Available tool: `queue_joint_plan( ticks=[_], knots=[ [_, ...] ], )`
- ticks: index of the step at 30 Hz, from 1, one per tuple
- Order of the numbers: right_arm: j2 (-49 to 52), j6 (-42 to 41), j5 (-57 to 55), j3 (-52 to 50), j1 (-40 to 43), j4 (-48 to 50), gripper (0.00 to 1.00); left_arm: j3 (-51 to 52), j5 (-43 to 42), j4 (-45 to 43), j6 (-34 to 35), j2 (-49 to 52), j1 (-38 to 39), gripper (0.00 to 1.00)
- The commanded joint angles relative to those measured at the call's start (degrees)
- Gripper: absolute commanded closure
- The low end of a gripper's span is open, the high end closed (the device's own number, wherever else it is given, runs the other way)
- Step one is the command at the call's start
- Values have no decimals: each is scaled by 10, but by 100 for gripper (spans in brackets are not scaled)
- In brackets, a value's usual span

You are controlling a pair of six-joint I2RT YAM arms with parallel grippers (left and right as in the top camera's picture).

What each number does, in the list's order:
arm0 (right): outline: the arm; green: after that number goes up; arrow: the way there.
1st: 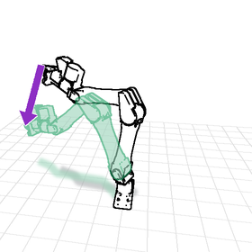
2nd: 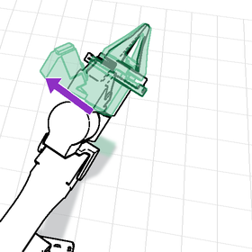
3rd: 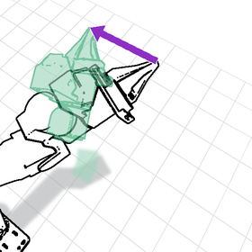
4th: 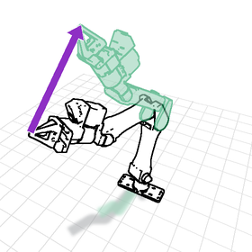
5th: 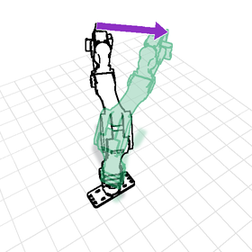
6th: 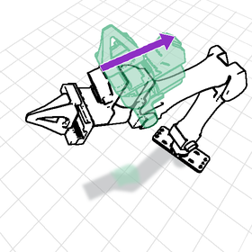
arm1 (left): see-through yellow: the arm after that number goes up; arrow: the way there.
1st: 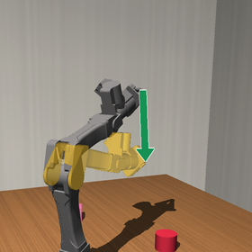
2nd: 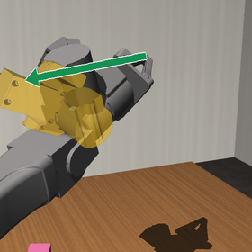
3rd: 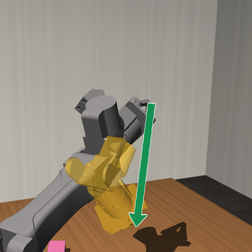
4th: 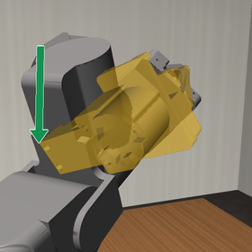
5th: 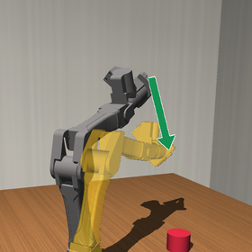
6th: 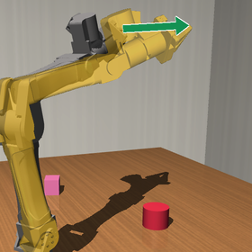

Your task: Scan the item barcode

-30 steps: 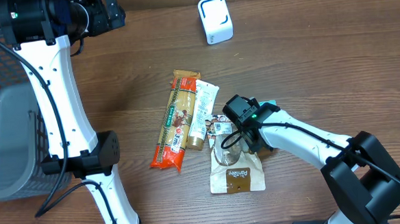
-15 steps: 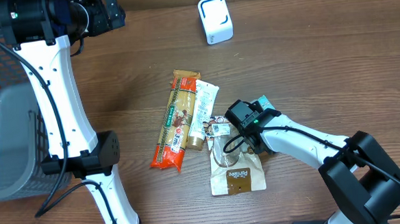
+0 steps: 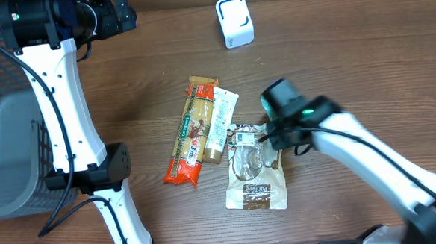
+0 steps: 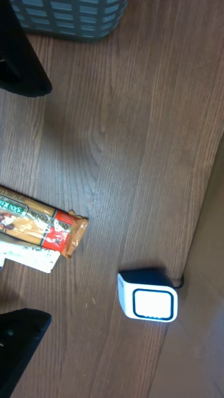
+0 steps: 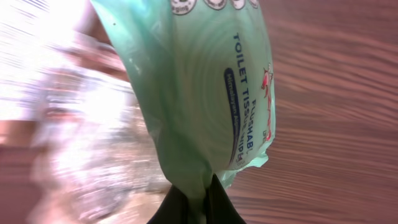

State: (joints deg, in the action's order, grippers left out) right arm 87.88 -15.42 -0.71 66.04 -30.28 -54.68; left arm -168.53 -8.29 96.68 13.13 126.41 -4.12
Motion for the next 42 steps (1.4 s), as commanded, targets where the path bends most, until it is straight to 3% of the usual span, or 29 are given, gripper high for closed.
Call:
queue_joint_plan(
  ticks=[1, 6, 9, 15, 21, 24, 32, 42],
  knots=[
    [-60, 54, 229, 18, 73, 10, 96, -3, 4, 1, -1, -9, 5, 0],
    [-65, 142, 447, -6, 183, 20, 96, -3, 4, 1, -1, -9, 5, 0],
    [-61, 162, 559, -70, 238, 75, 96, -3, 4, 1, -1, -9, 5, 0],
    [-22, 157, 650, -184, 339, 177, 96, -3, 4, 1, -1, -9, 5, 1],
    [45, 157, 635, -216, 411, 210, 96, -3, 4, 1, -1, -9, 5, 0],
    [71, 150, 572, -216, 418, 206, 96, -3, 4, 1, -1, -9, 5, 1],
    [77, 92, 440, -212, 426, 201, 79, -3, 4, 1, -1, -9, 5, 0],
    [77, 93, 354, -162, 457, 128, 69, -3, 4, 1, -1, -9, 7, 1]
  ],
)
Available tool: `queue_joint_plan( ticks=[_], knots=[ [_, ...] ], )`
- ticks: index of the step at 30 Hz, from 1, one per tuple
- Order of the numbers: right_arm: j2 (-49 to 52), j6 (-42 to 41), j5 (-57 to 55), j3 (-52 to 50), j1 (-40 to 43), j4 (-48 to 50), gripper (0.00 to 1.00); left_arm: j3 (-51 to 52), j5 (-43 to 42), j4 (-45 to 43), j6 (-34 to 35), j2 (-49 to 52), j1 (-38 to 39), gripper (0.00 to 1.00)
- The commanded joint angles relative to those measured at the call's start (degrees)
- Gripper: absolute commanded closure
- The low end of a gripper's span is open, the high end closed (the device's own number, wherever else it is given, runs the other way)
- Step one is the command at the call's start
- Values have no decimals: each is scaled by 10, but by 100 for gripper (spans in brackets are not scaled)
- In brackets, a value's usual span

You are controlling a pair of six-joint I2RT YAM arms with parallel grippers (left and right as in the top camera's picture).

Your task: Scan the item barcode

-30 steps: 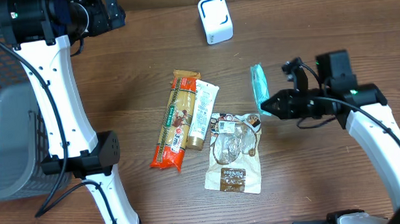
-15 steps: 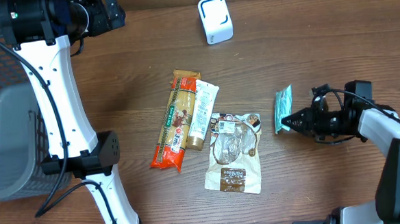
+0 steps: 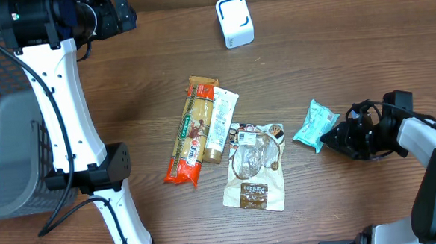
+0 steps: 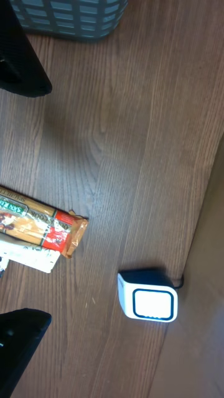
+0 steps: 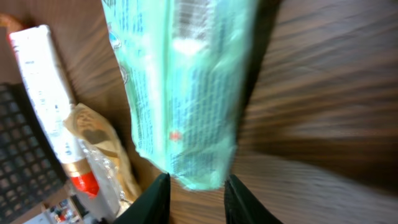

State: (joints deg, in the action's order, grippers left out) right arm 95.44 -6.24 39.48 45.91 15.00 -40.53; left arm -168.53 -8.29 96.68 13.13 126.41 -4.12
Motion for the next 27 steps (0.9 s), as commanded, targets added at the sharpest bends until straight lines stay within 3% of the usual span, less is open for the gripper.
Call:
queue_joint_plan(
  ticks=[1, 8, 14, 19, 27],
  knots=[
    [1, 3, -53, 52, 5, -27, 67, -3, 4, 1, -1, -9, 7, 1],
    [1, 4, -68, 145, -34, -115, 64, -3, 4, 1, -1, -9, 8, 0],
    [2, -69, -89, 136, -136, -47, 64, -3, 4, 1, -1, -9, 8, 0],
    [5, -202, -243, 122, -226, 35, 64, -3, 4, 1, -1, -9, 8, 0],
    [29, -215, -269, 122, -278, 40, 64, -3, 4, 1, -1, -9, 8, 0]
  ],
)
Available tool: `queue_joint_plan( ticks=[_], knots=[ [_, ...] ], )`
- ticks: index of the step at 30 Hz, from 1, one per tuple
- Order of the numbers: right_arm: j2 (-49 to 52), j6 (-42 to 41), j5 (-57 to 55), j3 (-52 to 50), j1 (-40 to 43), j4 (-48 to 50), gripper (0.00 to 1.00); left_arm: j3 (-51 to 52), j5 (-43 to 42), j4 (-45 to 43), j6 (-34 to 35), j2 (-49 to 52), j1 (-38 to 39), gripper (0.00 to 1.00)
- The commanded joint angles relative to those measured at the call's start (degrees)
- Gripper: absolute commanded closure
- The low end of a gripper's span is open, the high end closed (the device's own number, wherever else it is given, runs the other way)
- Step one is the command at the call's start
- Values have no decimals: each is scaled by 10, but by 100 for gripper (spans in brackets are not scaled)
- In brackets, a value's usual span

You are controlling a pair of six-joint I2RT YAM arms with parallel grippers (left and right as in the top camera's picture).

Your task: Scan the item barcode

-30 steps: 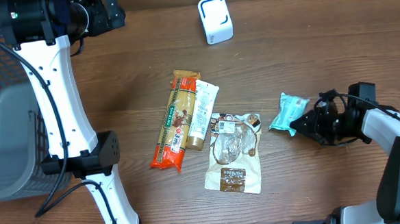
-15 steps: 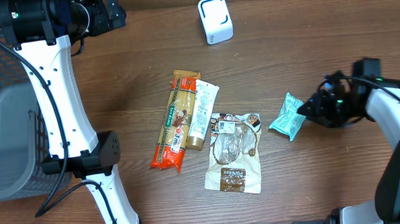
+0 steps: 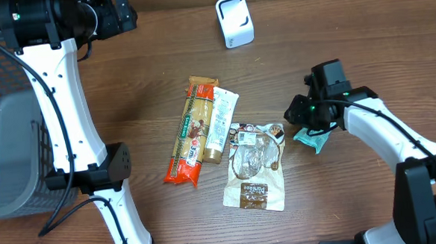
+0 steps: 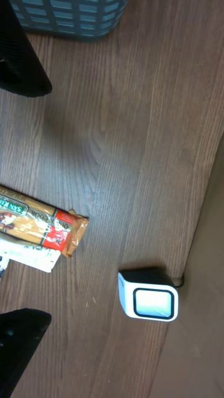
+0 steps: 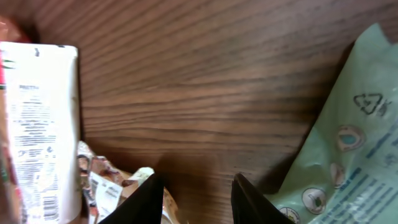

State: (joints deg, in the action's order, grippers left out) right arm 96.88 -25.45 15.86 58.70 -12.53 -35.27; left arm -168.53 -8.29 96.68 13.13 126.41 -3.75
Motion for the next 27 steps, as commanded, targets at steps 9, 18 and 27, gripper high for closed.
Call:
queue_joint_plan(
  ticks=[9, 18, 27],
  knots=[
    [15, -11, -112, -4, 18, -148, 64, -3, 4, 1, -1, -9, 4, 0],
    [15, 59, -115, 71, 96, -216, 64, -3, 4, 1, -1, -9, 4, 1],
    [20, 264, 60, 129, 187, -213, 24, -3, 4, 1, -1, -9, 4, 0]
  ],
)
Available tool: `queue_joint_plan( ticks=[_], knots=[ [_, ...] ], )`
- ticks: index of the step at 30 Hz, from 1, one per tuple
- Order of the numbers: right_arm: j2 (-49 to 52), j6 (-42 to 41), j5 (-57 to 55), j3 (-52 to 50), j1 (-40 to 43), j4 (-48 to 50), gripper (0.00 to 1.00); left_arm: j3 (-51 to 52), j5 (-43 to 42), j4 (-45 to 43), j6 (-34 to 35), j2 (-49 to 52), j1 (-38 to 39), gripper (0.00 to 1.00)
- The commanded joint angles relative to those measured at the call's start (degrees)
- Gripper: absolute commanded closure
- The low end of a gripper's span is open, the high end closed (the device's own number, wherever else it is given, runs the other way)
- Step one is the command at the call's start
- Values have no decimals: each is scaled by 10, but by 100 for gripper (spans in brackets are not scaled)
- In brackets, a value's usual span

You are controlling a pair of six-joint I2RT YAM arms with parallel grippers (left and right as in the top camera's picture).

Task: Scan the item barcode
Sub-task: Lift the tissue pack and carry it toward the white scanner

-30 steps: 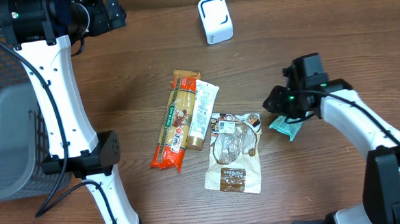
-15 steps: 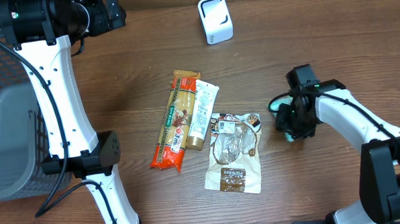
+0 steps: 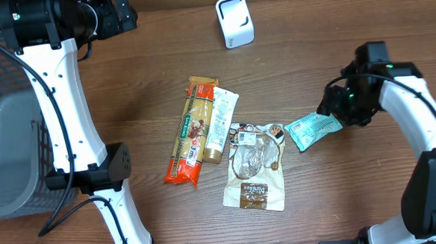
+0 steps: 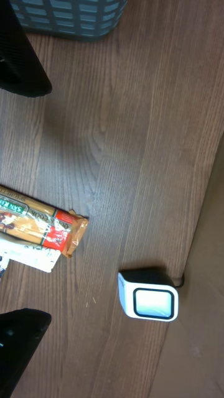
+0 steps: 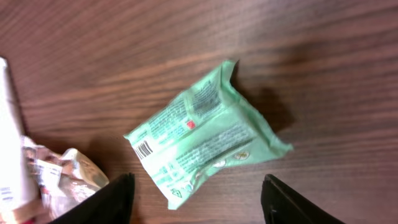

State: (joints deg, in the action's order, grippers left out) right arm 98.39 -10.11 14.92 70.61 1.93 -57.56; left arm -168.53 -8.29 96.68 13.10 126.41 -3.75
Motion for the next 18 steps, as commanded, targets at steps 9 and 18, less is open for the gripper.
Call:
queue_joint_plan(
  ticks=[9, 18],
  knots=[
    [113, 313, 181, 10, 99, 33, 15, -3, 4, 1, 0, -9, 5, 0],
    [176, 347, 210, 9, 97, 38, 16, -3, 4, 1, 0, -9, 5, 0]
  ],
)
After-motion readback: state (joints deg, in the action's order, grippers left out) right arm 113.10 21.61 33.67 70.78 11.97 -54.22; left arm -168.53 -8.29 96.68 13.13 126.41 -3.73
